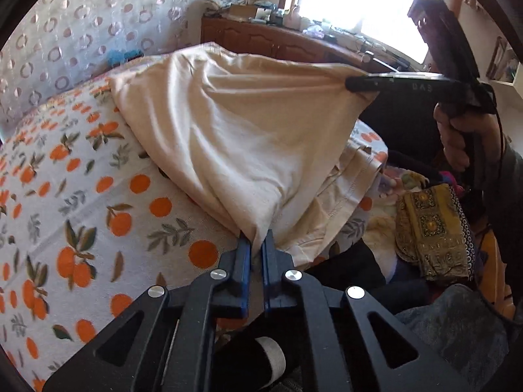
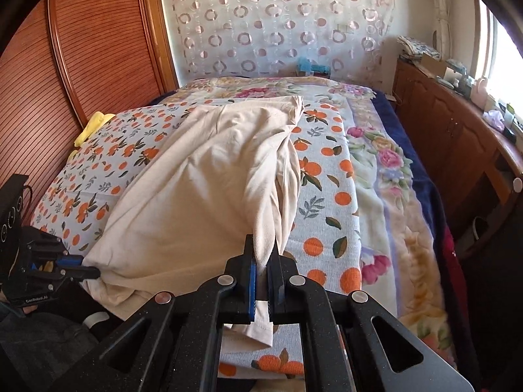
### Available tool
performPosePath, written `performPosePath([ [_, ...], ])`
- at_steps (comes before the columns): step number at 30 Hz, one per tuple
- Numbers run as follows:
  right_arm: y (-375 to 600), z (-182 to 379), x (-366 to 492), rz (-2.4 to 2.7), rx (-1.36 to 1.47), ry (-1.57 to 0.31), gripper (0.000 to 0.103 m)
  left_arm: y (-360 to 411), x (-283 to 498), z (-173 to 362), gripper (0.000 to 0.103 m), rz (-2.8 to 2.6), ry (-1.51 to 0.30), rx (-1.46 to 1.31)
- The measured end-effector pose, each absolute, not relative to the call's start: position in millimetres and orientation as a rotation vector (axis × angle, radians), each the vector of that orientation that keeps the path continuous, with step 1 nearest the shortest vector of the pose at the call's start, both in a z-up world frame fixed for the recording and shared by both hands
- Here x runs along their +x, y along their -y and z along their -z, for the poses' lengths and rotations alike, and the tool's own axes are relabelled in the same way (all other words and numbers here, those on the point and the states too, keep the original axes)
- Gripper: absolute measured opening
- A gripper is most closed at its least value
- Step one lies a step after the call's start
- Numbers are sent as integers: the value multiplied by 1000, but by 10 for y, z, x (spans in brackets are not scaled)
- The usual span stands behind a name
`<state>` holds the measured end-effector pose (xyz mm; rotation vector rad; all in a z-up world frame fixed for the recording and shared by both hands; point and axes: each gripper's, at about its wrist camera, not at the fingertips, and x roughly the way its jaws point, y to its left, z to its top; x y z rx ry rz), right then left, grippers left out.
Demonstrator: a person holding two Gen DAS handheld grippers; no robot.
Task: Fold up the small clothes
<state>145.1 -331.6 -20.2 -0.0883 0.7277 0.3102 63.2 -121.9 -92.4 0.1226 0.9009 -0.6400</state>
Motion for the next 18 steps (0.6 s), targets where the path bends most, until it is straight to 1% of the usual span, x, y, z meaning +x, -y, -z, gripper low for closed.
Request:
performPosePath([
  [3,3324,152,1300,-339,-91,-743,4,1035,554,772,7,643,-879,101],
  [6,3328,159,1124,-353,-108,-775,5,916,539,756,7,648,-894,70],
  [10,3291,536,1118,-347,-100,-864,5,843,533,888,7,615,-922,74],
  [12,3302,666,1144,-327,-94,-879,5,802,554,926,7,592,-927,66],
  [15,3353,668,1155,-277,-89,-846,17,756,562,901,7,574,-909,47],
  [17,3380,641,1138,-253,-81,-812,29,766,573,875,8,584,-898,36],
  [18,3394,636,1134,-250,-78,-804,34,765,584,880,19,589,-899,34],
])
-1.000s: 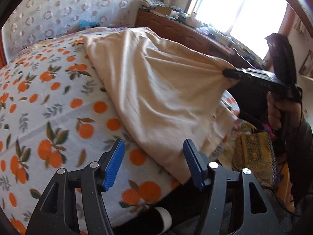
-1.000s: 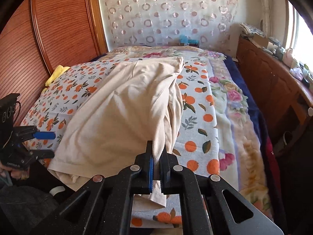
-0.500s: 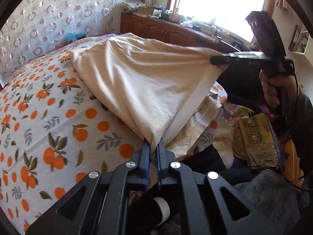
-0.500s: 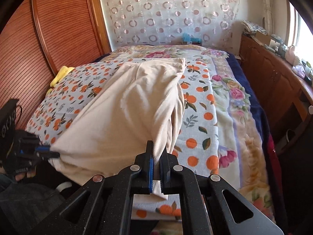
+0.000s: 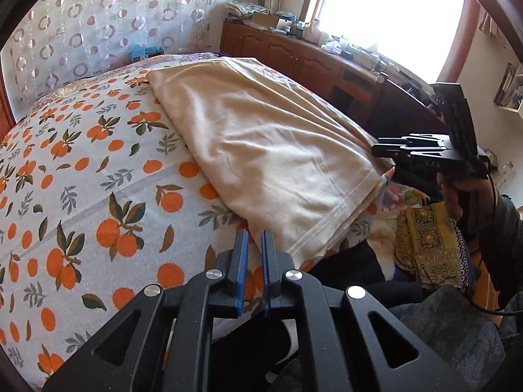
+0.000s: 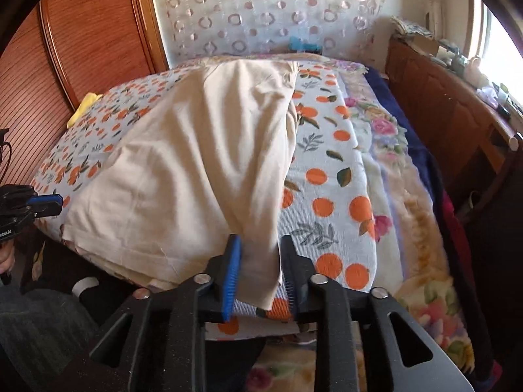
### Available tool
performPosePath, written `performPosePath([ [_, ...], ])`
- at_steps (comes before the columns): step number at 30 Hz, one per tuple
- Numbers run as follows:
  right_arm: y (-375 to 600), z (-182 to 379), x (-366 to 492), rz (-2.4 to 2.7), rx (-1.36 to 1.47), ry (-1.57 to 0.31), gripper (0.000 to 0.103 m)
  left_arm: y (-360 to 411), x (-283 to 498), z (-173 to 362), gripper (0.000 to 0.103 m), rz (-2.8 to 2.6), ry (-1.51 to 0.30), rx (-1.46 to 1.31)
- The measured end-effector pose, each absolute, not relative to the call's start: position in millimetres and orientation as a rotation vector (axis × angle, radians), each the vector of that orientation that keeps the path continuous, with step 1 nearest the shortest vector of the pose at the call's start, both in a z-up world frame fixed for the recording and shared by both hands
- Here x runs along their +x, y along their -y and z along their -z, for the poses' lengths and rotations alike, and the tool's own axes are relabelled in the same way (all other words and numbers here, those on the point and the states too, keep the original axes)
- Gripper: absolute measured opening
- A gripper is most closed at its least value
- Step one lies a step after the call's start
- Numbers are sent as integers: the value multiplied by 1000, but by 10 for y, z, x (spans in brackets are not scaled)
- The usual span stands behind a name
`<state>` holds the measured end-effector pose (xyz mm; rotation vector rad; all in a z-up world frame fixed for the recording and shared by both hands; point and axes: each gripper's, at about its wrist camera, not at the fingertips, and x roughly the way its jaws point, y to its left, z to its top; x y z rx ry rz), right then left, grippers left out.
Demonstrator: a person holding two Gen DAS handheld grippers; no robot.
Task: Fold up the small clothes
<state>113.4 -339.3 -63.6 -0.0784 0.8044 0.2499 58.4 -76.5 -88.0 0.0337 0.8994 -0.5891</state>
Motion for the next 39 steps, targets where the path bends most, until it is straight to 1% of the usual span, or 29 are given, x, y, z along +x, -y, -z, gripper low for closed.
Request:
performPosePath([
  [1,3406,643,1129,-246,-79,-801,44,773,601,886,36,594,-902,30],
  [2,3407,657,1127,-245,-78,-799,45,790,614,891,42,595,-904,26],
  [3,3392,673,1127,-248,-74,-793,46,807,631,906,45,594,-910,22],
  [9,3245,883,1157,-245,-99,-823,46,955,673,1006,45,595,-943,45],
  [11,3222,890,1149,-243,-110,-813,47,990,681,1039,45,600,-957,48],
  [18,3159,914,1112,-266,-150,-799,46,1058,666,1080,45,583,-963,79],
  [19,3160,918,1110,-270,-148,-801,42,1064,664,1081,45,581,-962,83],
  [21,3171,915,1123,-280,-147,-800,39,1075,663,1082,45,578,-960,92],
  [22,3166,915,1116,-283,-149,-799,35,1081,660,1082,45,578,-960,93],
  [23,3160,914,1108,-291,-151,-798,28,1086,651,1082,45,580,-959,95],
  [24,3151,911,1103,-302,-153,-799,23,1092,645,1083,45,580,-958,96],
  [25,3127,912,1091,-317,-154,-801,15,1098,637,1084,45,581,-957,100],
  [26,3110,912,1084,-327,-159,-802,11,1111,622,1085,44,584,-956,109],
  [27,3099,910,1083,-331,-163,-802,11,1125,612,1086,33,597,-959,112],
  [28,3099,905,1090,-337,-160,-806,10,1136,608,1090,15,621,-968,109],
  [30,3122,852,1100,-373,-124,-802,9,1138,622,1072,6,640,-968,113],
  [34,3246,522,1178,-407,-73,-726,9,1043,798,809,5,690,-919,57],
  [39,3355,-53,1530,-409,-54,-603,9,919,1389,263,5,678,-795,18],
])
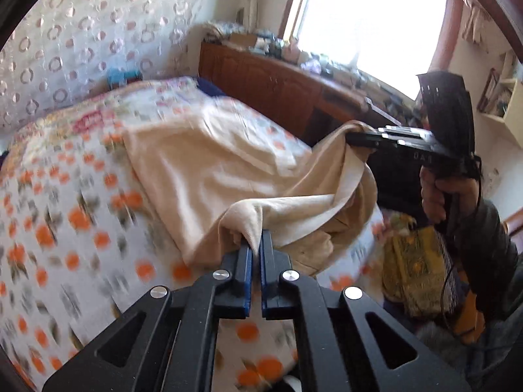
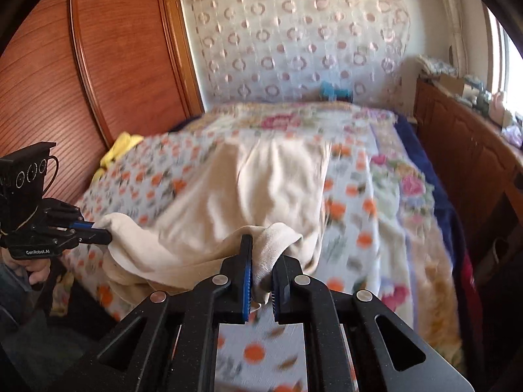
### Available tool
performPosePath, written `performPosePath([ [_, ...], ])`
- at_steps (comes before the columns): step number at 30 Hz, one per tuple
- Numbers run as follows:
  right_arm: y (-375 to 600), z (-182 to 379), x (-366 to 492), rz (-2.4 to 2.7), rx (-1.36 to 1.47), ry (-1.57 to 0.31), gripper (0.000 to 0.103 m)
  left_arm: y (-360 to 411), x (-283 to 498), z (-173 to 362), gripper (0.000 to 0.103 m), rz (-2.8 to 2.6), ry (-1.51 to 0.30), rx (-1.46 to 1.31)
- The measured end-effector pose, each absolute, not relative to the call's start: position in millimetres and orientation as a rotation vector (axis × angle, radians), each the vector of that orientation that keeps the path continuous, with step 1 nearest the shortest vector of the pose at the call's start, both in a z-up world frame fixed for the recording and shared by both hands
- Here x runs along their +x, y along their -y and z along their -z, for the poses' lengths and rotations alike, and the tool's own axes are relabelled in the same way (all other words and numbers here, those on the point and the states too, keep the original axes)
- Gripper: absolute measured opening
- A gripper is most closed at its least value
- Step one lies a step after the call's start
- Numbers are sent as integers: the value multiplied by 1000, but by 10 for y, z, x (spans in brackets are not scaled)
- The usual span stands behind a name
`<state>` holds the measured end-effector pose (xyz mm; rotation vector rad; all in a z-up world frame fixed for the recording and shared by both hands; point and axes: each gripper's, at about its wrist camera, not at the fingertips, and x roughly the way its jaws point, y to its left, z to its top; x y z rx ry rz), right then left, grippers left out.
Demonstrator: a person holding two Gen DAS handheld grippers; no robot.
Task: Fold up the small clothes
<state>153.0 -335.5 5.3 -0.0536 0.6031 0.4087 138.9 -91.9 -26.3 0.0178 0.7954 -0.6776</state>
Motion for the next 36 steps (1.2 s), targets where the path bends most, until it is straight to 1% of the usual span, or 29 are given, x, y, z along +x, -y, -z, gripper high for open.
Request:
performPosePath([
  [5,3297,-343,2274,-376,-86,-580,9,846,2308,60,5,611,-780,-34],
  [8,3237,-328,2834,-358,-72,-618,9,802,2893,120,5,538,-809,-36],
  [11,3136,-247,3326,-351,-69,-654,9,701,3310,222,5,482,-838,-57],
  [16,3031,-126,3891,-359,-55,-705,9,547,3662,276,5,451,-834,-101],
  [20,2995,-104,4146,-363,-57,-724,9,488,3673,343,5,447,-812,-82],
  [21,2981,-87,4201,-354,-68,-730,9,490,3696,364,13,444,-816,-76],
  [22,2963,-57,4238,-345,-74,-740,9,490,3700,389,29,443,-821,-66],
  [23,2958,-44,4290,-335,-75,-758,10,490,3670,438,35,449,-826,-58],
  [24,2967,-12,4330,-322,-78,-778,14,496,3647,454,44,458,-831,-59],
  [25,2981,-14,4362,-301,-87,-784,27,498,3627,493,44,471,-844,-63],
  [26,2996,-25,4340,-269,-105,-773,42,507,3604,537,44,483,-860,-65],
  [27,3023,-66,4291,-243,-112,-753,49,519,3579,582,44,489,-873,-65],
  [28,3087,-107,4242,-218,-100,-734,60,534,3564,608,44,487,-882,-65],
  [29,3138,-153,4187,-196,-87,-719,64,559,3555,653,44,485,-894,-60],
  [33,3371,-348,3854,-161,-45,-640,66,639,3573,828,44,481,-945,-58],
  [36,3389,-302,3659,-256,-38,-671,66,666,3653,951,44,457,-985,-61],
])
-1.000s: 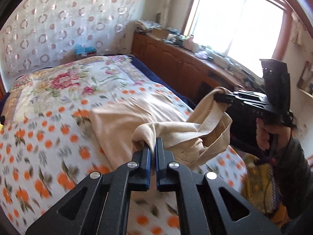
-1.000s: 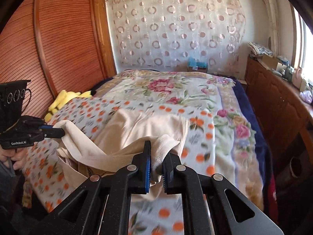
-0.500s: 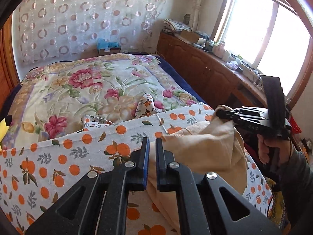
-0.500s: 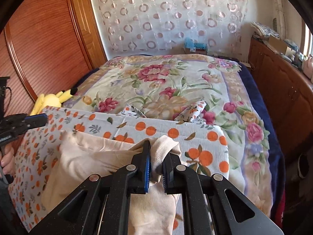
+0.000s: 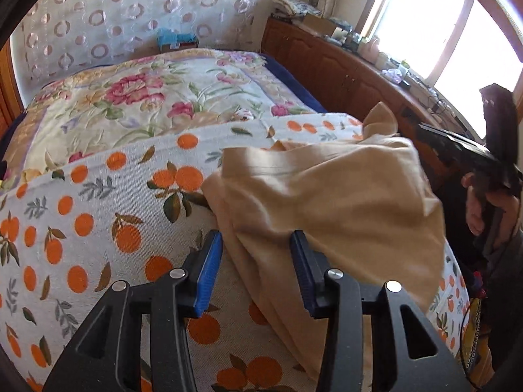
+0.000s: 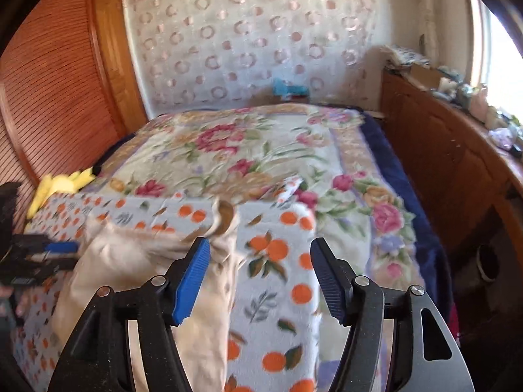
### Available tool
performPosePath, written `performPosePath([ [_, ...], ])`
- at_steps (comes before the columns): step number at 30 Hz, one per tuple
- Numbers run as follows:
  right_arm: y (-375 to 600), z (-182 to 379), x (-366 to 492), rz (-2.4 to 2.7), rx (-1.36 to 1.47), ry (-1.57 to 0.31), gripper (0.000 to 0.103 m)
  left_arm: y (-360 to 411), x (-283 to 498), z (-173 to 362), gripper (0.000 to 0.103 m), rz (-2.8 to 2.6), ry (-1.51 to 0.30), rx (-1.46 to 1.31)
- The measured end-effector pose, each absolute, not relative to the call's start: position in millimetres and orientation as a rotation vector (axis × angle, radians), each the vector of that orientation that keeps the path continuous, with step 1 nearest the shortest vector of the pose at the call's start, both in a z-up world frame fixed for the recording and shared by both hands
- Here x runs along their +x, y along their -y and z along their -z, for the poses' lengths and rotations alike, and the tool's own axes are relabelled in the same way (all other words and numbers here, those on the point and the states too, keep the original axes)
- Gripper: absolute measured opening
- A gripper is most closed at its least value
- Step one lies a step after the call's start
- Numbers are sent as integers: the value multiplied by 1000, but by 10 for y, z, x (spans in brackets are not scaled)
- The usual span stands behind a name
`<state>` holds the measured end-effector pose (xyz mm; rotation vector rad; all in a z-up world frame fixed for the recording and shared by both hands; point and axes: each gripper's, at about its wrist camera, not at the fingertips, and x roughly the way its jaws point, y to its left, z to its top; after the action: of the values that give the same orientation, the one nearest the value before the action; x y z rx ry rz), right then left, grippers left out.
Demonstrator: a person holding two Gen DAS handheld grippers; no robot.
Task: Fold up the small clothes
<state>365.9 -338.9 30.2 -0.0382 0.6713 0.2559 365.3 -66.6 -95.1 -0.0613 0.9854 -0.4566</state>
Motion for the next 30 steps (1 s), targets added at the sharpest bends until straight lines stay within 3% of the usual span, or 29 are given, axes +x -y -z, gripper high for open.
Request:
performPosePath([
  [9,3110,194,3811,-402,-34,-883,66,709,3677,1046,44,471,-1005,-153],
  [11,3078,187,3795,-420,-24,-868,66,691,3682,1052,38,495,-1011,-193],
  [12,3064,185,3785,-438,-19,-869,66,684,3686,1070,26,514,-1021,-215],
  [13,3057,166,3787,-440,-25,-867,63,680,3689,1077,19,526,-1029,-230],
  [14,3046,163,3773,-451,-28,-868,43,676,3684,1076,15,530,-1026,-233],
  [15,3042,153,3787,-488,-20,-878,31,678,3677,1072,12,541,-1024,-235],
  [17,2998,180,3784,-522,-25,-894,15,659,3659,1042,10,562,-1022,-252],
  [24,2758,-251,3489,-554,-105,-766,11,319,3229,495,9,638,-883,-289],
  [30,2128,-781,3326,-664,-182,-643,11,-434,2676,193,8,554,-782,-327],
])
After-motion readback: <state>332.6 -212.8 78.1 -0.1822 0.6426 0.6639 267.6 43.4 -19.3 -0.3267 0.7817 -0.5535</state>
